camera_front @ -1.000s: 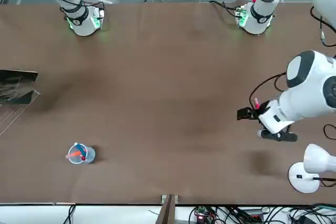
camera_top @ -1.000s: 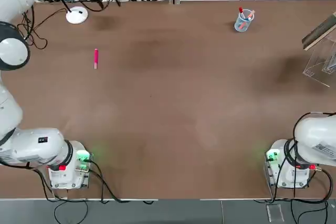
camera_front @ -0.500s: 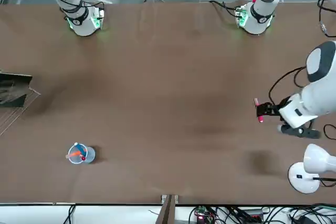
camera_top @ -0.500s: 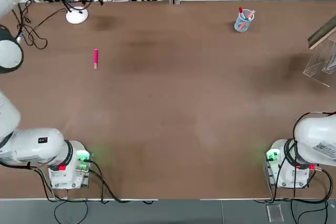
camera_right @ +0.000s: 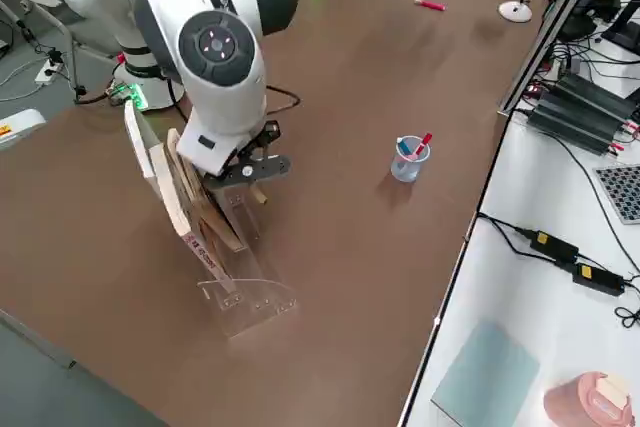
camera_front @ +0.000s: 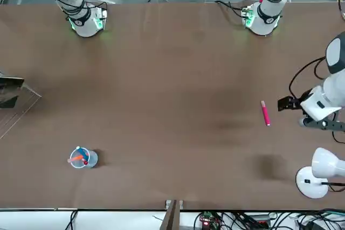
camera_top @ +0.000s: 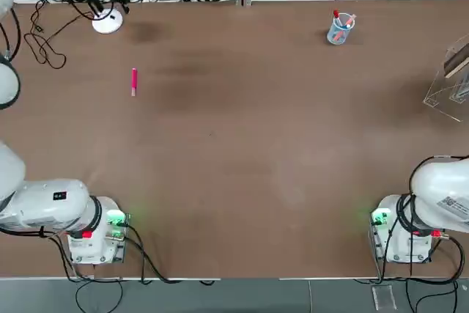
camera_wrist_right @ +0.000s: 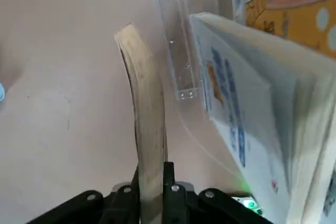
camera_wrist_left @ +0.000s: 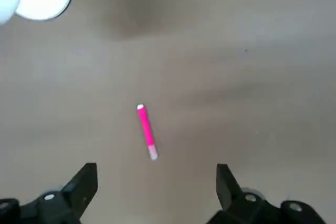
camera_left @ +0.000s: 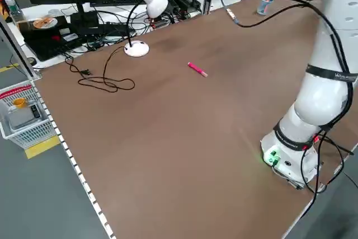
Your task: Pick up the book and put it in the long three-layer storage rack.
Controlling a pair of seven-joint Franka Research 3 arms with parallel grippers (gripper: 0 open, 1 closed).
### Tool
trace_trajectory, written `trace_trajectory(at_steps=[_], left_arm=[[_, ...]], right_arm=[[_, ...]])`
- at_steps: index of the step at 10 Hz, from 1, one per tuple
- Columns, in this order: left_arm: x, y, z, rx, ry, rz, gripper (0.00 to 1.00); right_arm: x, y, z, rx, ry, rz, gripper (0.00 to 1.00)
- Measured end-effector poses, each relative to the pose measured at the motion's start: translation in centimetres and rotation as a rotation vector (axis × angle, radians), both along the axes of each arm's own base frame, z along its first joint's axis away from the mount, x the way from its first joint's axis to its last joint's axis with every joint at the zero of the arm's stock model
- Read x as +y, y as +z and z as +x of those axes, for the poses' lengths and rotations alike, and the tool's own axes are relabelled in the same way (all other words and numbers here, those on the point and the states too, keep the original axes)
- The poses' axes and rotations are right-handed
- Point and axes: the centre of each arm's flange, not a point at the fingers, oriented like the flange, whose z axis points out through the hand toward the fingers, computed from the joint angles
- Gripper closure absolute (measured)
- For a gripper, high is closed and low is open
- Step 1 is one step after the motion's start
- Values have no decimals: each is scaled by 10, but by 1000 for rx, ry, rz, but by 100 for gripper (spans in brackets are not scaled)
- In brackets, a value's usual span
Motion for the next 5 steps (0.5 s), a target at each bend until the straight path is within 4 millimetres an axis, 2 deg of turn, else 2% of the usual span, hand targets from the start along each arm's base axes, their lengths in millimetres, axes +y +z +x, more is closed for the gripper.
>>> trace_trajectory(at_steps=[5], left_arm=[[7,41,-41,-21,14,47,0]], right_arm=[[-6,-10,7,5,6,-16,85]])
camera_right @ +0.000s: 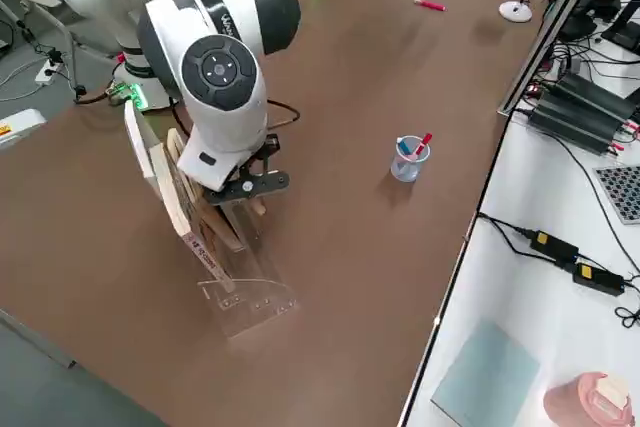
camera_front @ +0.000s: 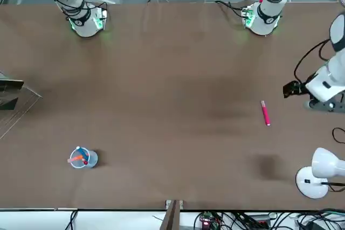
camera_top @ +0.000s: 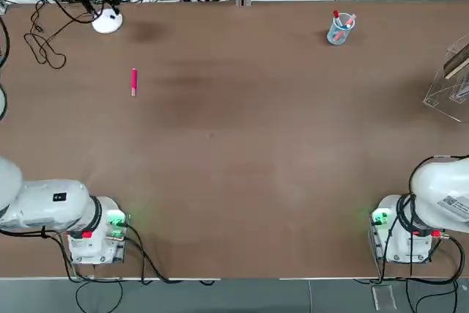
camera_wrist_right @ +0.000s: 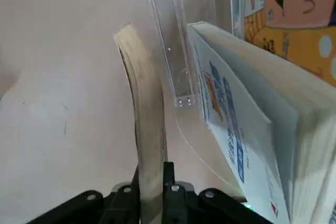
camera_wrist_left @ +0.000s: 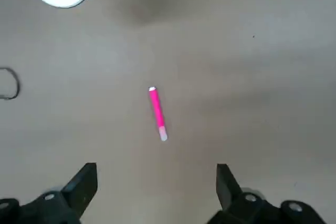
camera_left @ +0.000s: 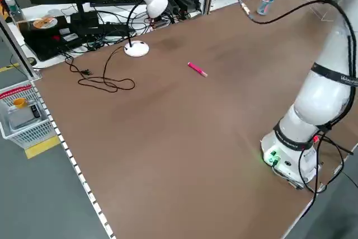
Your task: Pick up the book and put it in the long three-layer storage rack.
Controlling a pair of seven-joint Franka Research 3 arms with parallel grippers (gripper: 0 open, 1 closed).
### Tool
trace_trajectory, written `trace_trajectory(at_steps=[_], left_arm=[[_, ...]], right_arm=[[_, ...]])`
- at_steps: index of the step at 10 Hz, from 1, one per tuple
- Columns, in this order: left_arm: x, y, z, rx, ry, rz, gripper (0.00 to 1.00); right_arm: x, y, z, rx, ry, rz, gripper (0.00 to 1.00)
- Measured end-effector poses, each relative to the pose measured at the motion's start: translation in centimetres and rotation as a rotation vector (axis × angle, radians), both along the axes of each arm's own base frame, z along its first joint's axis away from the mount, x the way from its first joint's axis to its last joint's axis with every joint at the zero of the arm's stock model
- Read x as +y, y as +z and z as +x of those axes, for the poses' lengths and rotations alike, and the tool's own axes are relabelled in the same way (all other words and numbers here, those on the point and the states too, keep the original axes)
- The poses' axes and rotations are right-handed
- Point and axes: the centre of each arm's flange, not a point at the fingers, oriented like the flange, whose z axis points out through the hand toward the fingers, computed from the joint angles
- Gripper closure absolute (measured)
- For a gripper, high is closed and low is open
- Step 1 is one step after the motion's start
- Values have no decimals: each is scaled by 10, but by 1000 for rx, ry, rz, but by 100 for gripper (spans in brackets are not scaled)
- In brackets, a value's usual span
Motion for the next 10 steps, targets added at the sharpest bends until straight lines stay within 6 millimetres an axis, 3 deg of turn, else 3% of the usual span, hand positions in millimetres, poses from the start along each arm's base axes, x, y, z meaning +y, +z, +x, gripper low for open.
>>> trace_trajectory(at_steps=[3,7,10], left_arm=[[13,20,-14,4,23,14,1],[45,35,-18,31,77,20,0],[47,51,-23,64,83,10,0]], right_arm=[[-8,-7,2,0,35,-38,85],[-14,-22,6,-8,46,-44,85],[-16,-31,10,-15,45,-49,85]])
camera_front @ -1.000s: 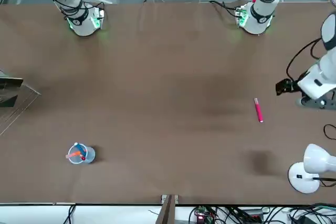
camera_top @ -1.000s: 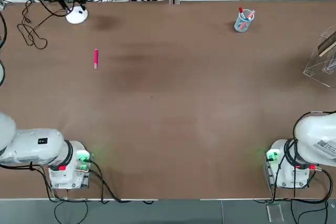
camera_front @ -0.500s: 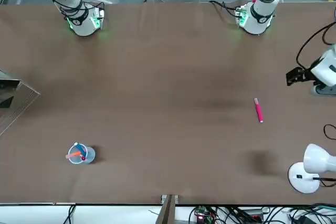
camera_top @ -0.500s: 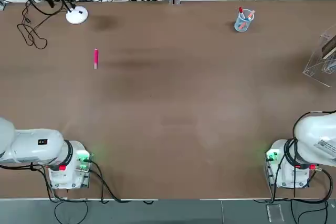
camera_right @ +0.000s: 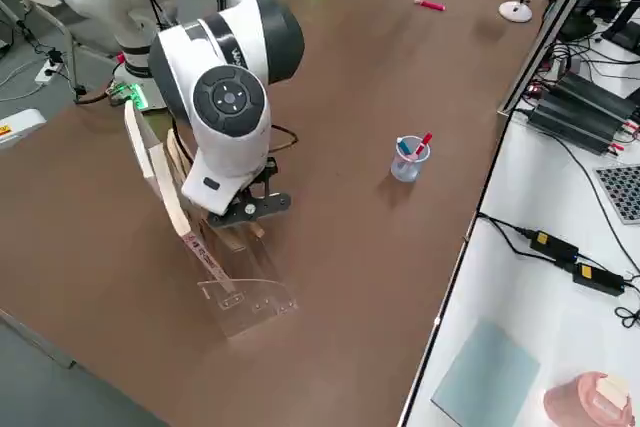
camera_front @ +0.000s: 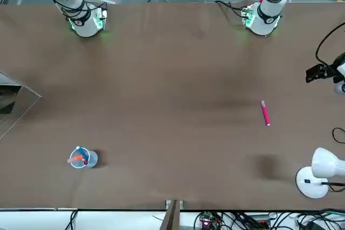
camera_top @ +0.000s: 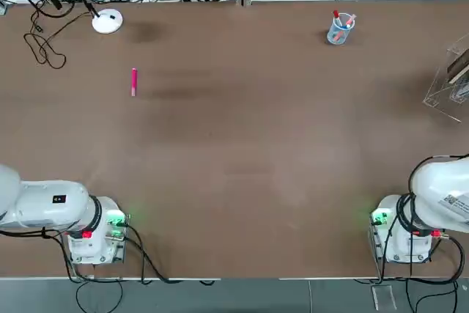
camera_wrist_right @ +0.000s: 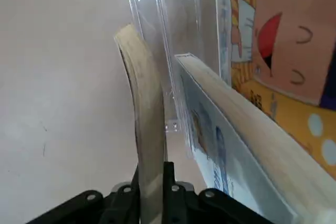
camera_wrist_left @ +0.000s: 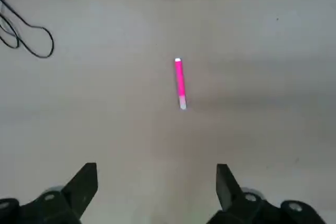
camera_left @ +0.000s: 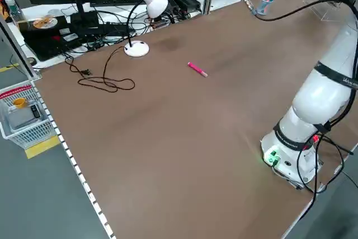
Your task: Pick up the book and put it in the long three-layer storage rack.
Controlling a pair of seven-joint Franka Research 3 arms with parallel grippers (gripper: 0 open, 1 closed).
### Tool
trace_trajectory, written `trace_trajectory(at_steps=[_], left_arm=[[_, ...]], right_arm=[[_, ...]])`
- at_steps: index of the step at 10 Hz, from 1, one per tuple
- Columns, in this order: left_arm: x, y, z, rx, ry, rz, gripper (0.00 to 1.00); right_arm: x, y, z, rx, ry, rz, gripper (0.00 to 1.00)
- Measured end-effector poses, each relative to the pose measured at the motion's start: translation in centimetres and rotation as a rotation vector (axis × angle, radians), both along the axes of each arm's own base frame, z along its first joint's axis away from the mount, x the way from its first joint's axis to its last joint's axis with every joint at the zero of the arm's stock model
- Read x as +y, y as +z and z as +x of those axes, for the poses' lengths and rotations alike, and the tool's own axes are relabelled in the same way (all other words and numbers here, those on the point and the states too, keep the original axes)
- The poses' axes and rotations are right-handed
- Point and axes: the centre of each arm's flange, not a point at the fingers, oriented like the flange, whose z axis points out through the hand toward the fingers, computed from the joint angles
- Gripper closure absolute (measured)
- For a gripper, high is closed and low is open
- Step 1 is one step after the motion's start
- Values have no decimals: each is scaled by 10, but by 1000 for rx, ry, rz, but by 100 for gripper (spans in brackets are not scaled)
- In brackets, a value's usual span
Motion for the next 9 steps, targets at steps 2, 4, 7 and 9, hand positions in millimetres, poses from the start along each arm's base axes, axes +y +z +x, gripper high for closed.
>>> trace_trajectory(at_steps=[2,4,7,9], left_arm=[[0,9,-1,0,0,0,3],[1,10,-1,-3,1,-1,3],[1,9,-1,-1,2,-2,3],[0,9,-1,0,2,-6,3]], right_arm=[[-2,-4,2,-6,-1,-5,85],[-6,-8,2,-13,-3,-9,85],[-12,-15,2,-24,11,-7,85],[-14,-20,4,-33,14,-11,85]])
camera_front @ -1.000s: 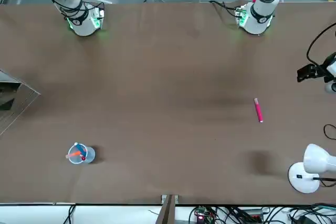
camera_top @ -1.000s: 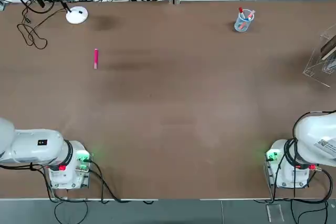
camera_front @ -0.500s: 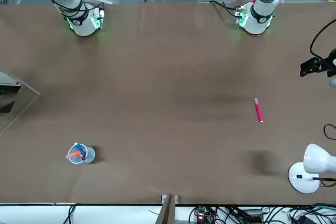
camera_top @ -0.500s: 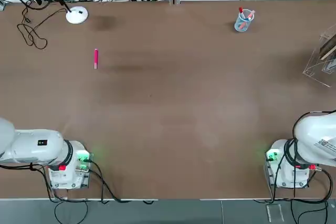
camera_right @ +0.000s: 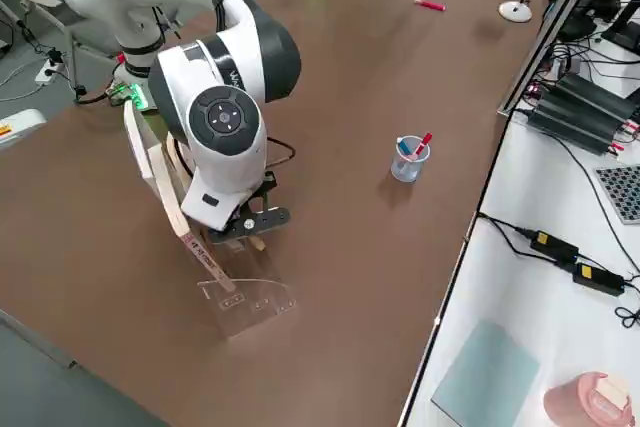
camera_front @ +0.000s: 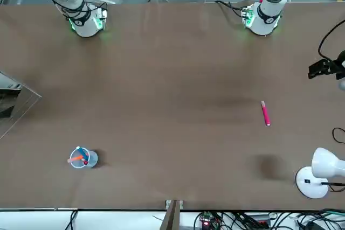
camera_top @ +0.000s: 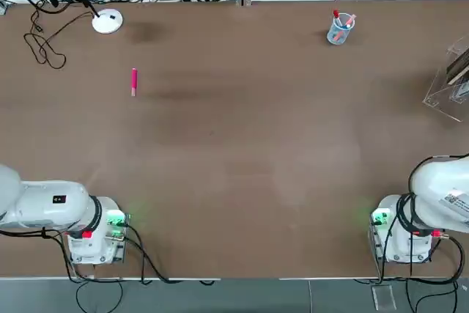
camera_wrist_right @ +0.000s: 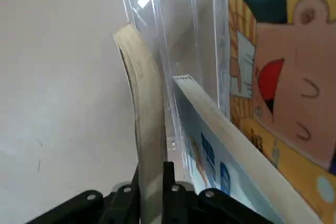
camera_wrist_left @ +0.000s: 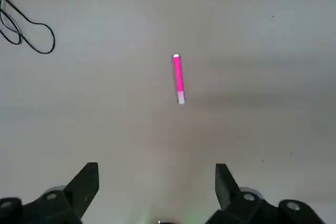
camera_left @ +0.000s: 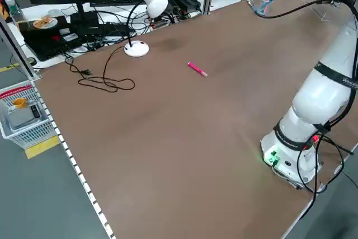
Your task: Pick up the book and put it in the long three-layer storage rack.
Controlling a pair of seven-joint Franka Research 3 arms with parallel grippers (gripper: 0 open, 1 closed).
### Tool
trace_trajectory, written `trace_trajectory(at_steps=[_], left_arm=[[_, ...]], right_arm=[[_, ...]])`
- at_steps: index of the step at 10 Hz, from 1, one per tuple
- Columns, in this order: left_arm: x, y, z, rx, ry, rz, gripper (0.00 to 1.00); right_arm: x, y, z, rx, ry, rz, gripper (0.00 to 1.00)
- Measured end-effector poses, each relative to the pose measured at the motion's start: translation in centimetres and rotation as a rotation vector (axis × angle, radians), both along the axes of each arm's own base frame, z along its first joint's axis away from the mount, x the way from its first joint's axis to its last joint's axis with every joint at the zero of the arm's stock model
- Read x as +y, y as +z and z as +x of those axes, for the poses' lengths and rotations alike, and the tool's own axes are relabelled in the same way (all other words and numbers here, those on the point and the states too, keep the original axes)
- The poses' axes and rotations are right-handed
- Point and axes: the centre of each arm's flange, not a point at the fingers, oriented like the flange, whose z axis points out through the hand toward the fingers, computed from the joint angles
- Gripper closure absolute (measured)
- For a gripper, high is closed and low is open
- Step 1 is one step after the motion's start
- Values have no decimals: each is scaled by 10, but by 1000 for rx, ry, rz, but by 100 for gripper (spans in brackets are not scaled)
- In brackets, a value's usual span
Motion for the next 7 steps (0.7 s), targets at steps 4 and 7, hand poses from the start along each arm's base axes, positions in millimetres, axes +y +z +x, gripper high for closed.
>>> trace_trajectory(at_steps=[4,7], left_arm=[[-1,-1,0,2,1,-11,3],[-1,-1,0,2,1,-12,3]], right_arm=[[-4,-11,4,-14,31,-11,85],[-8,-12,5,-23,65,-31,85]])
